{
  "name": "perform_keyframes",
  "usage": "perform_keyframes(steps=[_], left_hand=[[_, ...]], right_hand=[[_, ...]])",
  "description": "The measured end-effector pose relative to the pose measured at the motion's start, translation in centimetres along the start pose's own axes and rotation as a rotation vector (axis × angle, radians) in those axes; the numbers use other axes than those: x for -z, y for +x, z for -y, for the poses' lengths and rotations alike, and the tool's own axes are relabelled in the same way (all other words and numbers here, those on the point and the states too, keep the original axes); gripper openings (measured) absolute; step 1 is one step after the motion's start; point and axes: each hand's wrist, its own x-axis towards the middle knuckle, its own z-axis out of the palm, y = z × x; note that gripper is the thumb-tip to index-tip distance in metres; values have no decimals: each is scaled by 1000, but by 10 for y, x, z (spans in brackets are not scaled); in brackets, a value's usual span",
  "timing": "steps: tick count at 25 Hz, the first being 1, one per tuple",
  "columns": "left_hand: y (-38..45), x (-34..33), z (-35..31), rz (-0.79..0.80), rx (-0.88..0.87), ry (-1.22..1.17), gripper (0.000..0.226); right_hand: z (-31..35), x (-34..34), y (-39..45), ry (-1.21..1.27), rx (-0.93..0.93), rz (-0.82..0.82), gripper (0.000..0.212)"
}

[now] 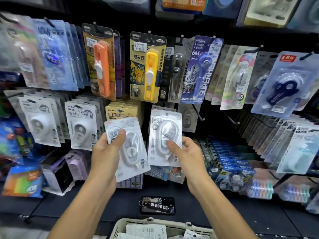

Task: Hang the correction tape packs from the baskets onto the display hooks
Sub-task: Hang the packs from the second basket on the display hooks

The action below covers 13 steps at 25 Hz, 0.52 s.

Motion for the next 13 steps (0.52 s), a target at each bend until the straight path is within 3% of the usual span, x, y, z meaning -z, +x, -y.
perform_keyframes(steps=[5, 8, 10, 13], left_hand=[[3, 1, -7, -74, -58, -8, 12], [1, -2, -6, -54, -124, 32, 8], [-1, -4, -7, -31, -139, 36, 7], [-2, -12, -4, 76, -122, 81, 13]], right_hand=[[-11, -7, -5, -135, 101, -68, 11], [-11, -12, -2, -44, -54, -108, 39], [-13, -12, -3, -19, -143, -55, 71], [-20, -16, -11, 18, -56, 179, 59]])
